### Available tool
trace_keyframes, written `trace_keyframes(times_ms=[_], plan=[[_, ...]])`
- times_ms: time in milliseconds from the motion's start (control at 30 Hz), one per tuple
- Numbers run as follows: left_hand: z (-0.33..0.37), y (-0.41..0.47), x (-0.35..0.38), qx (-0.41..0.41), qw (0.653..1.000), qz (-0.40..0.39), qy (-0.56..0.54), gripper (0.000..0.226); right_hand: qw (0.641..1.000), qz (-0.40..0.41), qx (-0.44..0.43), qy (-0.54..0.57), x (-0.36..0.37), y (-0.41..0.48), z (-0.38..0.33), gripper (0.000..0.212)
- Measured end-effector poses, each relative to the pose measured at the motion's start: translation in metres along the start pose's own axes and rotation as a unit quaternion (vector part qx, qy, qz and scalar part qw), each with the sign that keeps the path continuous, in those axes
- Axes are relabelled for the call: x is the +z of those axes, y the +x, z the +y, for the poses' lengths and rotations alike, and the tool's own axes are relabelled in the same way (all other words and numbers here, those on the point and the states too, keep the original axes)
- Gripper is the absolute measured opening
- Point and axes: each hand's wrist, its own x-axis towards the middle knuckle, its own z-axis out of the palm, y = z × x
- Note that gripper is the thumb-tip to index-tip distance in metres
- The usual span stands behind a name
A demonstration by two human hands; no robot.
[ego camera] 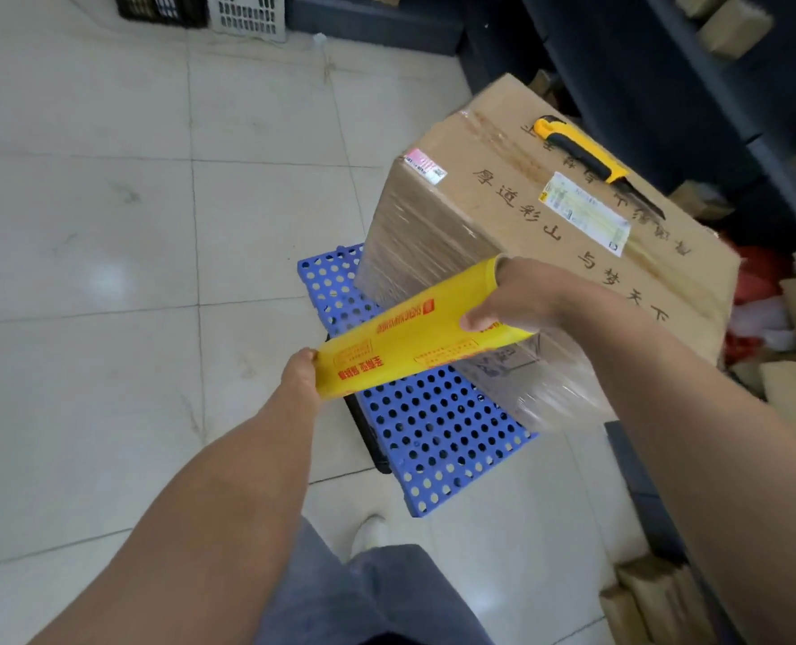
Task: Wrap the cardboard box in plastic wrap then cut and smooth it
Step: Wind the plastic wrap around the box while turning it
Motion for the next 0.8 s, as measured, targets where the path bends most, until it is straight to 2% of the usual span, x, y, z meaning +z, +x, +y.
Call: trace_keyframes(times_ms=[167, 300, 367, 467, 600, 667, 733, 800], plan=[[-0.038, 0.009, 0.000, 0.022, 0.997, 0.014, -0.072, 0.024, 0.999, 0.002, -0.036, -0.009, 0.010, -0.006, 0.027, 0.089], [-0.062, 0.001, -0.003, 0.044, 0.996, 0.010, -0.075, 0.061, 0.997, 0.047, -0.065, 0.014, 0.016, -0.013, 0.037, 0.075], [-0.068, -0.003, -0.005, 0.036, 0.997, 0.014, -0.071, 0.059, 0.997, 0.037, -0.064, 0.017, 0.018, -0.017, 0.041, 0.072], [-0.071, -0.006, -0.004, 0.023, 0.997, 0.015, -0.070, 0.053, 0.998, 0.033, -0.049, 0.000, 0.024, -0.023, 0.052, 0.055], [-0.079, -0.003, -0.004, 0.008, 0.998, 0.002, -0.064, 0.053, 0.996, 0.062, -0.027, 0.063, 0.035, -0.036, 0.059, 0.074], [-0.085, 0.000, -0.005, 0.008, 0.998, -0.009, -0.066, 0.043, 0.992, 0.088, -0.017, 0.085, 0.040, -0.040, 0.058, 0.078], [-0.090, -0.001, -0.005, 0.015, 0.998, -0.017, -0.053, 0.035, 0.990, 0.109, -0.012, 0.089, 0.045, -0.044, 0.057, 0.066], [-0.094, -0.005, -0.006, 0.024, 0.999, -0.014, -0.040, 0.053, 0.988, 0.122, -0.022, 0.095, 0.049, -0.044, 0.058, 0.042]])
